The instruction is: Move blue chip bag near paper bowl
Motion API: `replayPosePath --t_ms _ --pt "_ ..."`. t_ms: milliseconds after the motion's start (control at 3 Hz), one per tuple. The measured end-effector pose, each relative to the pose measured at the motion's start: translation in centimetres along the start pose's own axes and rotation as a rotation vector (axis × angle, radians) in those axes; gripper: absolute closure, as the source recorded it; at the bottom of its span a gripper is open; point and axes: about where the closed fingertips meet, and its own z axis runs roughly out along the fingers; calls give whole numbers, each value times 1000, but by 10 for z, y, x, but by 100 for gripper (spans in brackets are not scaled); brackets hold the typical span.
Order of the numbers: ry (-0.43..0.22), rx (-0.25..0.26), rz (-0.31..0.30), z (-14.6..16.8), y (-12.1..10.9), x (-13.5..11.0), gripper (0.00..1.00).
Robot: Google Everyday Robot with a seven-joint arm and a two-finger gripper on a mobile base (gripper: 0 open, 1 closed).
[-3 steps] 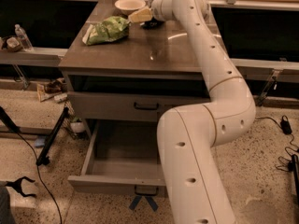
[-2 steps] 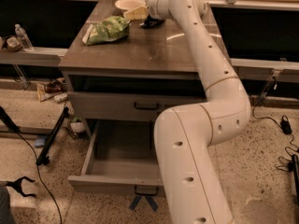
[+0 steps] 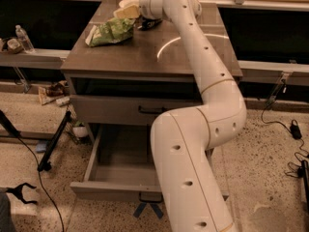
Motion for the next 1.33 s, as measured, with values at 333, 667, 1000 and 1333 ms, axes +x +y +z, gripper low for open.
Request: replayPosePath --t_ms 333,667,1000,1333 --pt "-24 -43 16 13 22 -7 0" --pt "-38 -75 32 21 36 -11 0" --pt "-36 -72 29 16 32 -12 0" --pt "-27 -55 16 0 17 -13 0"
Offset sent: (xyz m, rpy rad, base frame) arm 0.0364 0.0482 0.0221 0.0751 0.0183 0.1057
